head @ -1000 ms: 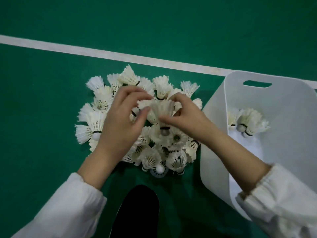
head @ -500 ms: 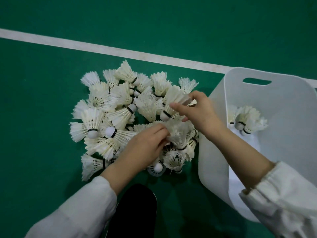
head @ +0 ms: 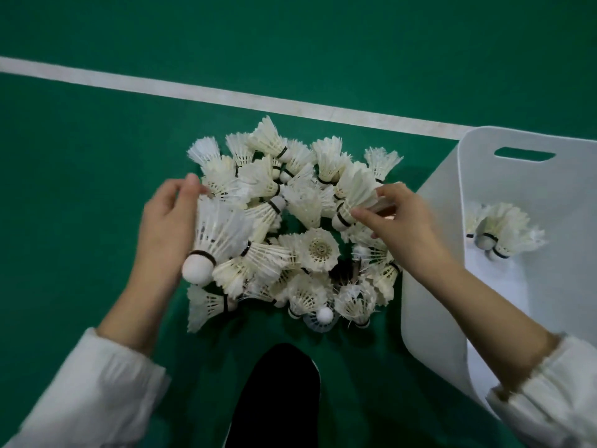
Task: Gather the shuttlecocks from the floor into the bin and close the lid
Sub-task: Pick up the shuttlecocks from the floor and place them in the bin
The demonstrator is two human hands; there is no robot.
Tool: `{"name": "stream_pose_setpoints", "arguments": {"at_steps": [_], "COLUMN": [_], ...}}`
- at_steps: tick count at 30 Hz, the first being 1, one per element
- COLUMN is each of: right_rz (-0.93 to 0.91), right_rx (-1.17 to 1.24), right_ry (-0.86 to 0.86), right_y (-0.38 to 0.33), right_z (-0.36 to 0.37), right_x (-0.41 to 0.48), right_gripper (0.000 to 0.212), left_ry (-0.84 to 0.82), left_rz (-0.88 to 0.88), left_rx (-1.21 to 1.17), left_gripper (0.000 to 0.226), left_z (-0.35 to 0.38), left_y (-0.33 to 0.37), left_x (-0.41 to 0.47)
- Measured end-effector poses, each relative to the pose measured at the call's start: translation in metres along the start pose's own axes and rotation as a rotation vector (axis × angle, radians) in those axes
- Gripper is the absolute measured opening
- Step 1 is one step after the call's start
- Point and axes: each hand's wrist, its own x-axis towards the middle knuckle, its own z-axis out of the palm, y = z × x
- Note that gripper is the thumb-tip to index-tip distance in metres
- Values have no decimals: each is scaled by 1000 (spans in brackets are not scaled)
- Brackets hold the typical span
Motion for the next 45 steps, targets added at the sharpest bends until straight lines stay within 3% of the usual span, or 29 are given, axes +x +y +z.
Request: {"name": "stream_pose_setpoints", "arguments": {"at_steps": [3, 5, 11, 14, 18, 22, 27, 30, 35, 37, 41, 45], "right_rz": [-29, -58, -121, -114, -103, -108, -130, -111, -144, -187, -201, -76], "right_rx": [-42, -95, -155, -163, -156, -133, -119, -76, 23, 27, 55, -40], "right_ry": [-65, -93, -134, -139, -149, -148, -131, -115, -84, -55, 139, 184], "right_y": [-4, -5, -2, -1, 1, -1, -2, -3, -21, -31, -39, 3], "right_z": [6, 9, 9, 7, 8, 7, 2, 0, -24, -52, -129, -183], "right_x": [-7, -9, -11, -12, -12, -14, -15, -16, -19, -16, -9, -21], "right_gripper": [16, 9, 8, 9, 9, 10, 5, 9, 11, 1, 18, 11], "left_ry": [-210, -310, -174, -233, -247, -132, -44, -69, -108, -134, -258, -387], "left_rz": [-257, -335, -278, -391, -513, -374, -146, -1, 150, 207, 373, 543], "left_rx": [174, 247, 529, 397, 84, 31, 296, 385, 309, 265, 186, 281], "left_gripper": [17, 21, 34, 41, 34, 17, 6, 10, 13, 14, 13, 14], "left_z": [12, 23, 27, 23, 24, 22, 13, 13, 18, 22, 45, 80], "left_y": [-9, -15, -22, -23, -19, -20, 3, 20, 46, 65, 109, 133], "left_x": [0, -3, 0, 5, 5, -1, -10, -17, -29, -33, -47, -64]}}
